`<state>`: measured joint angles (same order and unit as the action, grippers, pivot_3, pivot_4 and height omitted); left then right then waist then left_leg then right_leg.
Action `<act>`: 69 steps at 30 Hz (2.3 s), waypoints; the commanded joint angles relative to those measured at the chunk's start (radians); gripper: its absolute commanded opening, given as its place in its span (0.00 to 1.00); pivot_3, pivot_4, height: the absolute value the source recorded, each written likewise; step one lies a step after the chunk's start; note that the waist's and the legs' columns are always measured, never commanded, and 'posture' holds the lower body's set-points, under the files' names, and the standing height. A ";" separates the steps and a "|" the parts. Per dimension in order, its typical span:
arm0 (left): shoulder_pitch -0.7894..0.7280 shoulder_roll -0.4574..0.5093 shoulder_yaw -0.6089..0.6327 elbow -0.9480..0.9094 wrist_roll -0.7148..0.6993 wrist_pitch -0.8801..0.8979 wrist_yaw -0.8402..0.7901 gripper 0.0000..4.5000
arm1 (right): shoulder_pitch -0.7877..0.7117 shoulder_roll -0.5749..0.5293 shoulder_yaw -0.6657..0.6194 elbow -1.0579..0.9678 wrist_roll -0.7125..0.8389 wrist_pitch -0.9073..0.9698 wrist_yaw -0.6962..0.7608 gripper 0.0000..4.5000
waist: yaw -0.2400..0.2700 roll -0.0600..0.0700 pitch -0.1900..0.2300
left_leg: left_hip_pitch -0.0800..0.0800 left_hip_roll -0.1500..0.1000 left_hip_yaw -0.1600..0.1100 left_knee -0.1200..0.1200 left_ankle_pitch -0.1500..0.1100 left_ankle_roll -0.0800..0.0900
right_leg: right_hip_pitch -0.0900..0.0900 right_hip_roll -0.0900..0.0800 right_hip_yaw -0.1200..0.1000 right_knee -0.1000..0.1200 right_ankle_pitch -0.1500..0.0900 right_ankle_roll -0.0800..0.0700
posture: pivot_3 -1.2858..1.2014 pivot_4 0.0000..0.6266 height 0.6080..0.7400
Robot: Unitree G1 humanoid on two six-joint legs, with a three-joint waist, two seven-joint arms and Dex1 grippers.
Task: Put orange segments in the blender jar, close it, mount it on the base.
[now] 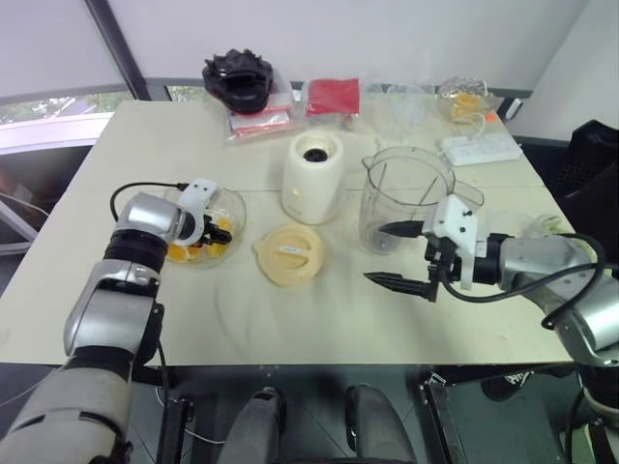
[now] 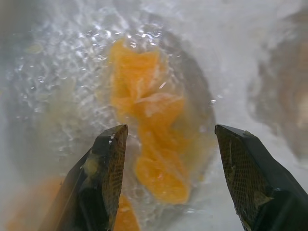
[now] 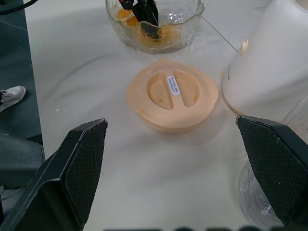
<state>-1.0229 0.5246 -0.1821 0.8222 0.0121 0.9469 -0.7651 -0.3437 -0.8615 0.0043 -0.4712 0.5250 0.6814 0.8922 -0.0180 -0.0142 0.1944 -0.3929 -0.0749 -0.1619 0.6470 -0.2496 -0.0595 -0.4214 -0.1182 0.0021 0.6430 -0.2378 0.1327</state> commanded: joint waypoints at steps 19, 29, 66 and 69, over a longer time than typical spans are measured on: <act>0.035 0.005 -0.026 0.003 0.021 0.011 0.033 0.66 | -0.005 0.013 -0.007 -0.028 -0.020 -0.025 -0.002 1.00 | 0.000 0.000 0.000 | 0.000 0.000 0.000 0.000 0.000 0.000 | 0.000 0.000 0.000 0.000 0.000 0.000 | 0.52 0.24 1.00; 0.047 0.005 -0.028 -0.002 0.019 0.009 0.032 0.02 | 0.007 0.006 -0.018 -0.035 -0.021 -0.024 0.001 1.00 | 0.001 0.000 0.000 | 0.000 0.000 0.000 0.000 0.000 0.000 | 0.000 0.000 0.000 0.001 0.000 0.000 | 0.52 0.24 1.00; 0.085 0.033 0.468 -0.666 -0.242 0.453 0.288 0.02 | 0.024 0.030 0.006 -0.046 -0.032 -0.028 -0.015 1.00 | 0.003 0.000 0.000 | 0.000 0.000 0.000 0.000 0.000 0.000 | -0.001 0.000 0.001 0.001 0.000 0.000 | 0.52 0.24 1.00; 0.121 0.037 0.438 -0.658 -0.243 0.431 0.307 0.02 | 0.017 0.029 0.007 -0.040 -0.034 -0.028 -0.015 1.00 | 0.001 0.000 0.000 | 0.000 0.000 0.000 0.000 0.000 0.000 | -0.001 0.000 0.001 0.001 0.000 0.000 | 0.52 0.24 1.00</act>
<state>-0.9195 0.5505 0.2576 0.1845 -0.2278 1.3899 -0.4704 -0.3173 -0.8331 0.0262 -0.4786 0.4933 0.6706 0.8788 -0.0169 -0.0142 0.1943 -0.3923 -0.0747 -0.1620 0.6470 -0.2496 -0.0599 -0.4221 -0.1182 0.0030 0.6444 -0.2378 0.1326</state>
